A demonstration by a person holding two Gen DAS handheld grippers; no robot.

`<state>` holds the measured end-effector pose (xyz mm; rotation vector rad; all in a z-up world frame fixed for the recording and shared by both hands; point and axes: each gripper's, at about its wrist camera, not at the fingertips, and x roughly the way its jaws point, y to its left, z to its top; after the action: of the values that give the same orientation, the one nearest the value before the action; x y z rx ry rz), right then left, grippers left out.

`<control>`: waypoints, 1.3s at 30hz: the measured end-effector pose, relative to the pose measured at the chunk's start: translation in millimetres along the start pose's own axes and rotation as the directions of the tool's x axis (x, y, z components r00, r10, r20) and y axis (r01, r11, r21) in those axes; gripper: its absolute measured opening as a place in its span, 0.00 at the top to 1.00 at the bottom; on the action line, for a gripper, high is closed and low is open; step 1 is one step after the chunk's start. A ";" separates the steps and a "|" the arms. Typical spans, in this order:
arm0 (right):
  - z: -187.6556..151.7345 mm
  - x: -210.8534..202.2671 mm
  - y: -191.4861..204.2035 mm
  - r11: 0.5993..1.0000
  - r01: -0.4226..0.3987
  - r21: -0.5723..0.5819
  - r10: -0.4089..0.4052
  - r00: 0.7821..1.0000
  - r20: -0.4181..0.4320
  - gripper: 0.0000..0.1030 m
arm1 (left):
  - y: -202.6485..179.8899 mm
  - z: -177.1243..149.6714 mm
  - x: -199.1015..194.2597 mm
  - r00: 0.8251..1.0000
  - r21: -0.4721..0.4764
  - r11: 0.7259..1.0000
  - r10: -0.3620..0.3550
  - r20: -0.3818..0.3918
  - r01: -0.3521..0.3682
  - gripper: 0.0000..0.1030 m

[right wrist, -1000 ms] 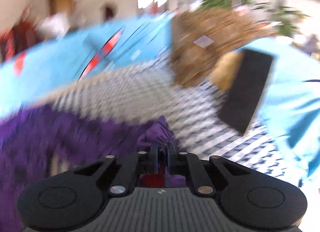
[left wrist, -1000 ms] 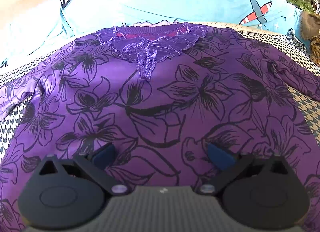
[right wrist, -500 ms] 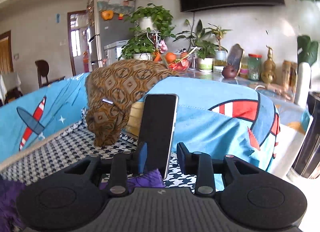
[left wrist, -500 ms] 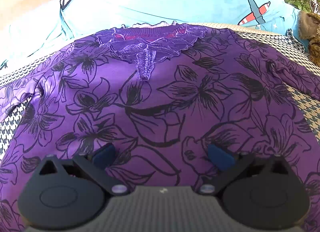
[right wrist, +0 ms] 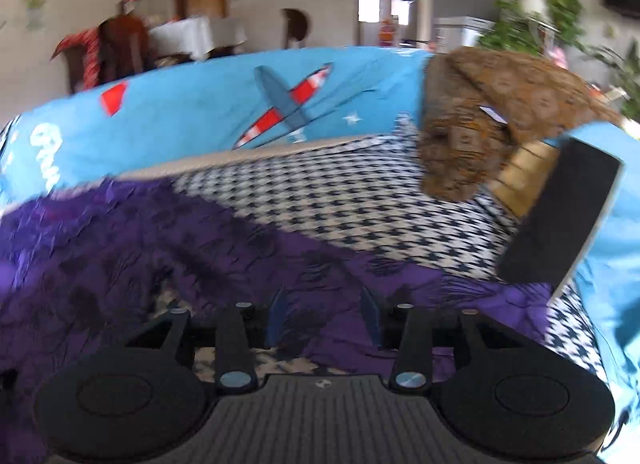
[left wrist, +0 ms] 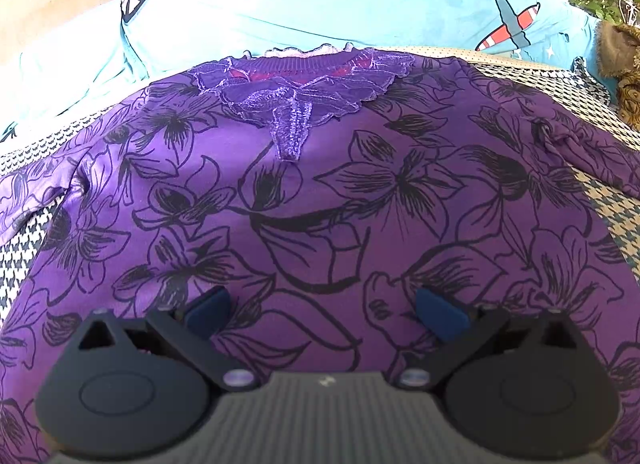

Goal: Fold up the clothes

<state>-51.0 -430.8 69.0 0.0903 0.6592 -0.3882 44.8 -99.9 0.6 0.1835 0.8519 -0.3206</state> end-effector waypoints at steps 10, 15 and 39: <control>-8.6 43.6 64.4 0.972 -0.078 -0.221 0.066 0.996 -0.061 0.57 | 0.8 -0.2 -2.4 1.000 -0.004 1.000 -0.005 -0.011 0.005 0.00; -7.2 63.1 91.3 0.950 -0.086 -0.301 0.069 0.995 -0.067 0.57 | 1.3 0.2 -3.9 1.000 -0.011 1.000 -0.010 -0.024 0.009 0.00; -13.1 68.9 117.0 0.899 -0.233 -0.372 0.215 0.972 -0.090 0.90 | 0.1 -0.7 -4.8 1.000 -0.006 1.000 -0.010 -0.023 0.010 0.00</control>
<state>35.5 -342.1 11.8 -0.1949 0.7512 -0.0298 41.4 -98.6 3.8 0.1781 0.8771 -0.3259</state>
